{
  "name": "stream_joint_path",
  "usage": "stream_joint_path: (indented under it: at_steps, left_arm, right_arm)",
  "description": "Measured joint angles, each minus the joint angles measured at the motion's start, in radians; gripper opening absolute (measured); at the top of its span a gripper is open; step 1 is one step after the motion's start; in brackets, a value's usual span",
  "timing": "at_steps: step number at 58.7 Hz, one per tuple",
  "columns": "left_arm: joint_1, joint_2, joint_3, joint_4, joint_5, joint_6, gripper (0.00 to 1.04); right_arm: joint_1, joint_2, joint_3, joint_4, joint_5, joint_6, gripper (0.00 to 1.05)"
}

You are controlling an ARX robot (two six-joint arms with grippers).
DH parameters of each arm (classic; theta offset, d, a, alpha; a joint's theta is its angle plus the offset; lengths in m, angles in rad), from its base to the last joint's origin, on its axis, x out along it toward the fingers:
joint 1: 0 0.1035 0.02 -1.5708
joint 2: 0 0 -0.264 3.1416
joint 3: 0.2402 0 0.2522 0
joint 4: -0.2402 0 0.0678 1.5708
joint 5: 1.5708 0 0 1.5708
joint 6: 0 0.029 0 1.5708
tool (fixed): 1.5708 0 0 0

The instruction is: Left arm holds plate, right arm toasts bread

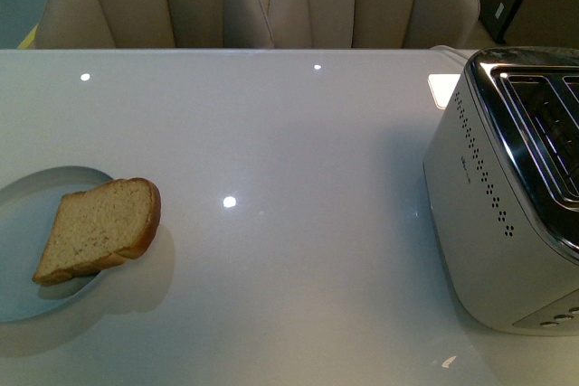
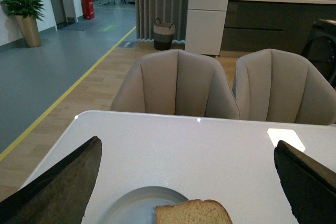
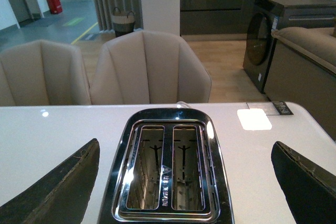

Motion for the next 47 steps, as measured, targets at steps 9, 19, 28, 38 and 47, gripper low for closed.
stream_joint_path:
  at_steps: [9, 19, 28, 38, 47]
  left_arm:
    - [0.0, 0.0, 0.0, 0.0, 0.0, 0.0, 0.98]
    - [0.0, 0.0, 0.0, 0.0, 0.0, 0.0, 0.98]
    - [0.0, 0.0, 0.0, 0.0, 0.0, 0.0, 0.98]
    - [-0.017, 0.223, 0.156, -0.37, -0.006, -0.192, 0.98]
    - [0.001, 0.386, 0.203, -0.49, 0.045, -0.346, 0.98]
  right_arm:
    - [0.0, 0.0, 0.0, 0.0, 0.0, 0.0, 0.96]
    - [0.0, 0.0, 0.0, 0.0, 0.0, 0.0, 0.96]
    - [0.0, 0.0, 0.0, 0.0, 0.0, 0.0, 0.96]
    - [0.0, 0.0, 0.0, 0.0, 0.0, 0.0, 0.96]
    - [0.0, 0.0, 0.0, 0.0, 0.0, 0.0, 0.96]
